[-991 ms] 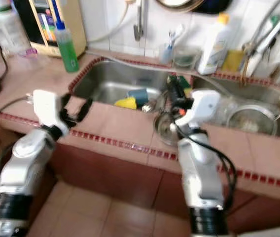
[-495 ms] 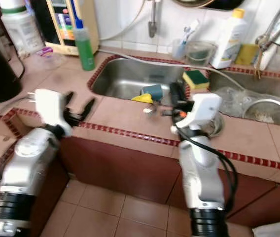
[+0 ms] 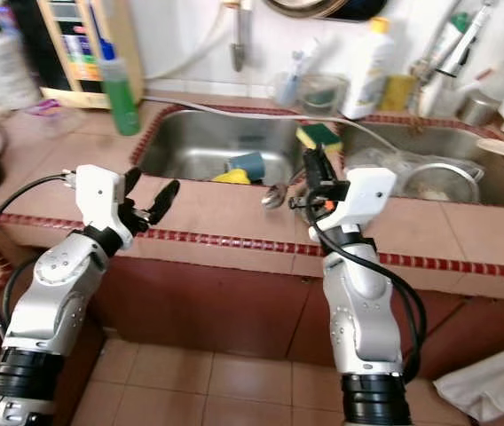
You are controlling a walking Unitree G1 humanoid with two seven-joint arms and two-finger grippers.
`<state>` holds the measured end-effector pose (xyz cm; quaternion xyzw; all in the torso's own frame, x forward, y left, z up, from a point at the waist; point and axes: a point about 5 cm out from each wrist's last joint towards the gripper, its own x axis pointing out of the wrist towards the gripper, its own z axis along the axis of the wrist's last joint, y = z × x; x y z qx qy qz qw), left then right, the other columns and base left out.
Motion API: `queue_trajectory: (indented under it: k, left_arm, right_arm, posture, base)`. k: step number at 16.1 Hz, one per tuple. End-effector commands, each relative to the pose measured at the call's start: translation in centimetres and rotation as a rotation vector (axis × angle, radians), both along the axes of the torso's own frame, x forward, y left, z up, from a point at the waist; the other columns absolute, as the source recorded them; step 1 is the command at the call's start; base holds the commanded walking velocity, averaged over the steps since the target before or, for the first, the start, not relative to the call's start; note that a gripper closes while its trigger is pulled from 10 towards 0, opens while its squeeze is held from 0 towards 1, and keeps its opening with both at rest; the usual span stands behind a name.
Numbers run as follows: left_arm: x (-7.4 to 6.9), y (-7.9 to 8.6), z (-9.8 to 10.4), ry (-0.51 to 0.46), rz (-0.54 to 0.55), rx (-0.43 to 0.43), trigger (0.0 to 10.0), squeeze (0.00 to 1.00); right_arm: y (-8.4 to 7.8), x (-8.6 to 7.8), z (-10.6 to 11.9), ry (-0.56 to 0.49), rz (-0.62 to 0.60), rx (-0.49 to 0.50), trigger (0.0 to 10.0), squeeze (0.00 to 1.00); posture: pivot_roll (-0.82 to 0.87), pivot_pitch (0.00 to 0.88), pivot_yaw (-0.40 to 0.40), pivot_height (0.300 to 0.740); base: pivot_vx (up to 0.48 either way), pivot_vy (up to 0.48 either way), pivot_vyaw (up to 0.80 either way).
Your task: Kitchen organization
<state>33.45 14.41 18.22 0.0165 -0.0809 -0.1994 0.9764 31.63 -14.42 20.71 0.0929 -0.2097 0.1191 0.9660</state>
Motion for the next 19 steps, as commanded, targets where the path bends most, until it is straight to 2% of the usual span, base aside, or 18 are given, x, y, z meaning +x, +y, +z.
queue_trajectory:
  k: [1, 6, 19]
  left_arm:
    - [-0.09, 0.39, 0.53, -0.023, 0.002, 0.005, 10.0, 0.00]
    - [-0.15, 0.37, 0.45, -0.016, -0.008, 0.001, 10.0, 0.00]
    - [-0.14, 0.35, 0.40, -0.012, -0.012, 0.001, 10.0, 0.00]
  right_arm:
    - [0.18, 0.06, 0.11, -0.003, 0.004, -0.002, 10.0, 0.00]
    - [0.11, -0.06, 0.19, -0.007, 0.001, -0.003, 10.0, 0.00]
    - [0.25, -0.05, 0.14, -0.007, 0.010, -0.005, 10.0, 0.00]
  posture:
    - [-0.09, 0.065, 0.015, 0.740]
    - [-0.09, 0.073, 0.017, 0.740]
    - [-0.09, 0.070, 0.015, 0.740]
  base:
    - [0.000, 0.000, 0.00]
    - [0.304, 0.000, 0.00]
    - [0.467, 0.000, 0.00]
